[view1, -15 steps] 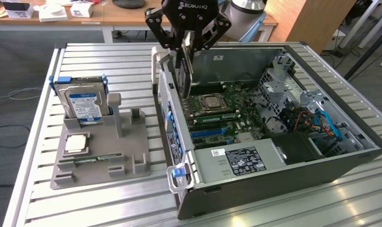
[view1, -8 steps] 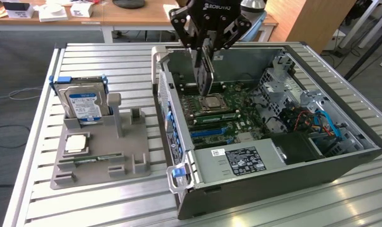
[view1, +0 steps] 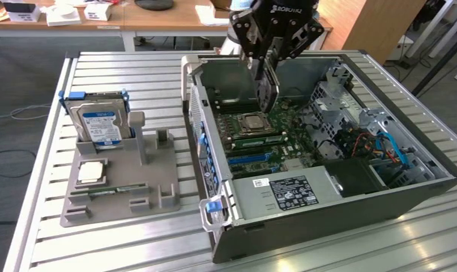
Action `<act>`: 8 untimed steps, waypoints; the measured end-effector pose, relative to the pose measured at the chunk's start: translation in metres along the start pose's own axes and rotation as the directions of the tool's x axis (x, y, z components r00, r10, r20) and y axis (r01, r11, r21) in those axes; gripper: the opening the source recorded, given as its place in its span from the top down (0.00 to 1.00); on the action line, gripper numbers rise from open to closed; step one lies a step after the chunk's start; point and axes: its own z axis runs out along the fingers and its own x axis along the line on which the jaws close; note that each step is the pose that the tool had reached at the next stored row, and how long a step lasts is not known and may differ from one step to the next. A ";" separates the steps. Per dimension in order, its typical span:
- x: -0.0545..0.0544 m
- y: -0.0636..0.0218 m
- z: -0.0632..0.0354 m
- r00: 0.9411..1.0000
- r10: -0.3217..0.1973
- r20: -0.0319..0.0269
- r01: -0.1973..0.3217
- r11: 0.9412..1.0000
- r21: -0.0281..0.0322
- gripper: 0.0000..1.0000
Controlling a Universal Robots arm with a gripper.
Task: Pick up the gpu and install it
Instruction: 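Pick up the gpu and move the gpu toward the slot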
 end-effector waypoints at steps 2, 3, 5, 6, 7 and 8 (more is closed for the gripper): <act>-0.009 0.0006 0.0000 1.000 0.000 0.000 0.000 1.000 -0.001 0.73; -0.014 0.0009 0.0000 1.000 0.000 0.000 0.000 1.000 -0.001 0.73; -0.023 0.0015 -0.0001 1.000 0.000 0.000 0.000 1.000 -0.001 0.73; -0.027 0.0017 -0.0001 1.000 0.000 0.000 0.000 1.000 -0.001 0.73; -0.032 0.0020 -0.0002 1.000 0.000 0.000 0.000 1.000 -0.002 0.73; -0.036 0.0023 -0.0002 1.000 0.000 0.000 0.000 1.000 -0.002 0.73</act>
